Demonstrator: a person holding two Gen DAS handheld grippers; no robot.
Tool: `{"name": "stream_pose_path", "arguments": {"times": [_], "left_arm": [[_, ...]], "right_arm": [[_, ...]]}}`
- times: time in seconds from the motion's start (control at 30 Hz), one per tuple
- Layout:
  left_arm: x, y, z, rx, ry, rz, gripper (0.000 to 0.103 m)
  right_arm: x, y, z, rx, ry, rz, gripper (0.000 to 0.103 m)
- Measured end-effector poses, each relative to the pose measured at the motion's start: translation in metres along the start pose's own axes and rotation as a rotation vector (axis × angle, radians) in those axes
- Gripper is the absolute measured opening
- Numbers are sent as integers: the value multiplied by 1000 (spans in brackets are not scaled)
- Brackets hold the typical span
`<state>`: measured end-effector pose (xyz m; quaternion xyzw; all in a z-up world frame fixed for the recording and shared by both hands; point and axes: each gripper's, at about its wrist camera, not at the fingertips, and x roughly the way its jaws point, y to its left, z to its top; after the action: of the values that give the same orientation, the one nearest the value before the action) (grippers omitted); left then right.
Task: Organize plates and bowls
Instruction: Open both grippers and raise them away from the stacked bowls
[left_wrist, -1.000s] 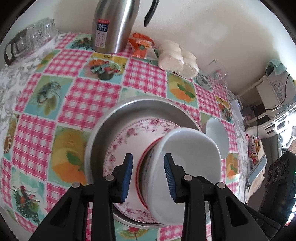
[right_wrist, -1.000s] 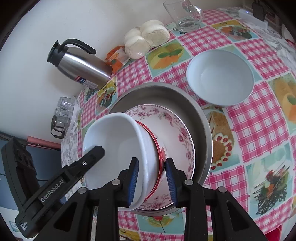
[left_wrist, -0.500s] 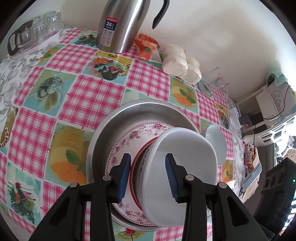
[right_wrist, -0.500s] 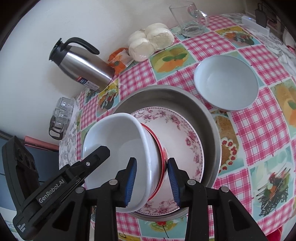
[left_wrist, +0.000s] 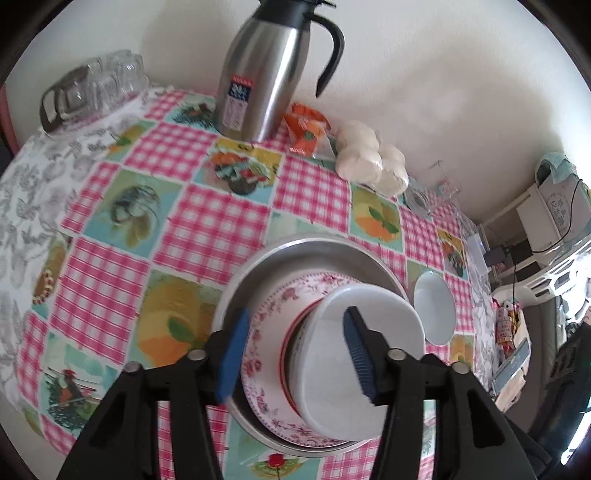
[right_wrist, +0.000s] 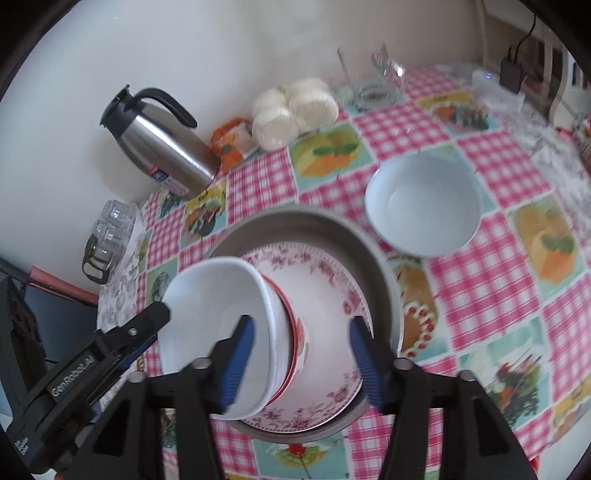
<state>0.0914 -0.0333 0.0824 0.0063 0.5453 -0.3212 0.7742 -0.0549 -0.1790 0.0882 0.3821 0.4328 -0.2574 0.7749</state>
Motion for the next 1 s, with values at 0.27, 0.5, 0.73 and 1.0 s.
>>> {"name": "stream_pose_path", "arguments": {"times": [0.27,0.5,0.73,1.0], "left_arm": [[-13,13,4,-38,-50,85,79],[-19,23,5,-46,-121,215,95],[-28,25,7,-31,-162,285,98],[-39,-6,6,64,-235,250,98]], "right_arm": [[-15,8,3,-63,-60,-69,89],[-15,7,4,-90,-77,-119,103],[-15,11,4,-128,-92,-142,103],[-35,16,9,-165,-175,-127,103]]}}
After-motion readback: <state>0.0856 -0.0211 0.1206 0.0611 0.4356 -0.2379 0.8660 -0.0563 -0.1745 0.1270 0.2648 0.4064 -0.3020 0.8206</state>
